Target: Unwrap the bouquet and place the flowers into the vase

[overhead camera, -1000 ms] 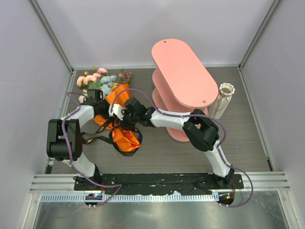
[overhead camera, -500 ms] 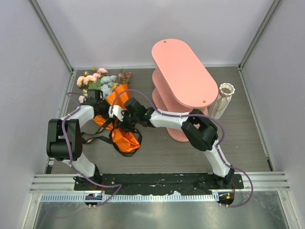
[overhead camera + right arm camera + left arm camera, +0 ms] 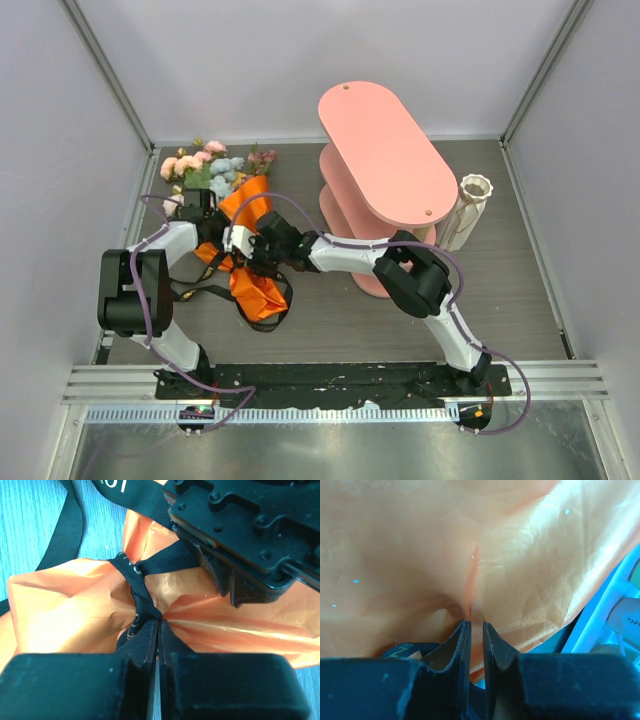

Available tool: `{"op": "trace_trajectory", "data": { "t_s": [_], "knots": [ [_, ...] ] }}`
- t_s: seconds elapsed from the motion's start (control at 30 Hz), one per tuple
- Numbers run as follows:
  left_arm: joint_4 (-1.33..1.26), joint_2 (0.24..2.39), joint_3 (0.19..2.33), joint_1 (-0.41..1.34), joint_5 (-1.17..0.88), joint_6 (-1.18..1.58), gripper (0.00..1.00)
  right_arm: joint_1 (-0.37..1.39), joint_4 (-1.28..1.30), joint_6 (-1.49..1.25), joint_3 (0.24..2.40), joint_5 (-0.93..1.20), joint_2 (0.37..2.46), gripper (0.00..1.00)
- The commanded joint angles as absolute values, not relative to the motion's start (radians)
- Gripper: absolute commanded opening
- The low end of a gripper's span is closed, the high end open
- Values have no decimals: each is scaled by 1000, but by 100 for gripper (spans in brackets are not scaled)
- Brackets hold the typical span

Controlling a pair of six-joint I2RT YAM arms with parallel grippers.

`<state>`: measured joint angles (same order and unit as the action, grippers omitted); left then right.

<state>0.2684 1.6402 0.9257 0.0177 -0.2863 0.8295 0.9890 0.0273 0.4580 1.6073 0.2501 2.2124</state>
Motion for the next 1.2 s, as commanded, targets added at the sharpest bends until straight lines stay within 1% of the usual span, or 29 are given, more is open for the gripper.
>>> {"op": "trace_trajectory", "data": {
  "t_s": [0.0,0.03,0.07,0.23,0.43,0.47,0.7,0.93,1.17],
  "knots": [
    [258,1652,919,21,-259,813,18,997,-44,443,1574,193,2092,5],
    [259,1652,919,21,-253,815,18,997,-49,440,1557,181,2076,2],
    [258,1652,920,20,-238,815,18,999,-52,437,1549,173,2069,1],
    [268,1670,937,20,-206,808,18,1015,-109,384,1471,68,2019,1],
    [265,1686,943,9,-193,816,17,1031,-143,322,1417,5,1950,1],
    [267,1684,943,9,-187,816,18,1031,-140,302,1413,-58,1941,1],
    [270,1689,948,8,-175,818,18,1046,-173,239,1327,-218,1778,1],
    [262,1706,940,6,-167,818,17,1074,-110,274,1345,-324,1622,1],
    [250,1707,931,5,-166,822,18,1085,-52,313,1431,-333,1485,1]
  ]
}}
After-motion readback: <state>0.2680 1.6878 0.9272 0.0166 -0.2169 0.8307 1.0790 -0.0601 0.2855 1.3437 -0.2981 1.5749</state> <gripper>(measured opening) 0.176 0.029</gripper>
